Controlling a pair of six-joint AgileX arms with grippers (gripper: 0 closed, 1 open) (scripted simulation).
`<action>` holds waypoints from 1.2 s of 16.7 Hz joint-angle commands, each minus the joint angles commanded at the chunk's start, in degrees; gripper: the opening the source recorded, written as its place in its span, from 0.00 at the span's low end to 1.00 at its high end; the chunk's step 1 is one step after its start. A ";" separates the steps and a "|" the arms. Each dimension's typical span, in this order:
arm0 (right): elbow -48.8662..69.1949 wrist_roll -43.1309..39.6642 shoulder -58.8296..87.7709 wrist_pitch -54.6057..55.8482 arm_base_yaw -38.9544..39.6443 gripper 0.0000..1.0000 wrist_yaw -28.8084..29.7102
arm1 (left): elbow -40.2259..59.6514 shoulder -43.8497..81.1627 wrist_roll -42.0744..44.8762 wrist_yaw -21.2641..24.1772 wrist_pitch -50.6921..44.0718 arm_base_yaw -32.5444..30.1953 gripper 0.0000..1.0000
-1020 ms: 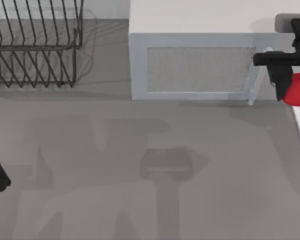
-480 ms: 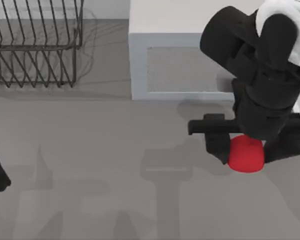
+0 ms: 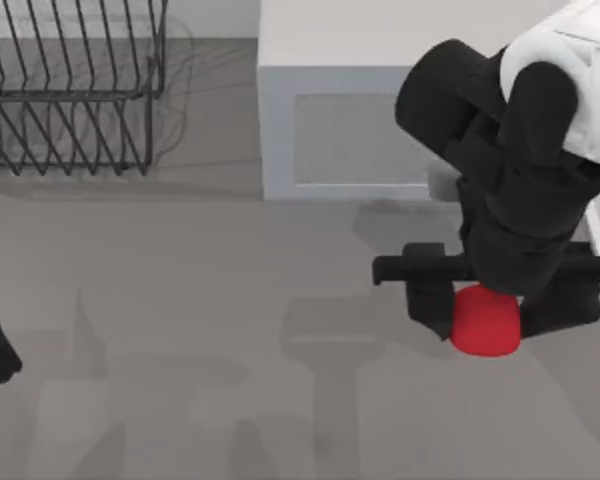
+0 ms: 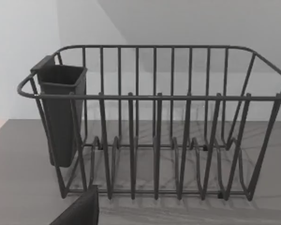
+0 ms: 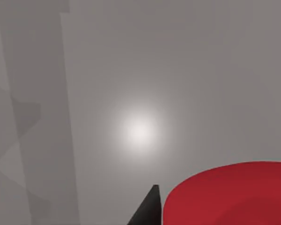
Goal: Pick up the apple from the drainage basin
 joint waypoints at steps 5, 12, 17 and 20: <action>-11.31 0.16 2.31 15.26 0.25 0.00 0.06 | 0.00 0.00 0.00 0.00 0.00 0.00 1.00; -16.45 0.32 3.63 20.74 0.44 0.00 0.08 | 0.00 0.00 0.00 0.00 0.00 0.00 1.00; -16.45 0.32 3.63 20.74 0.44 0.38 0.08 | 0.00 0.00 0.00 0.00 0.00 0.00 1.00; -16.45 0.32 3.63 20.74 0.44 0.60 0.08 | 0.00 0.00 0.00 0.00 0.00 0.00 1.00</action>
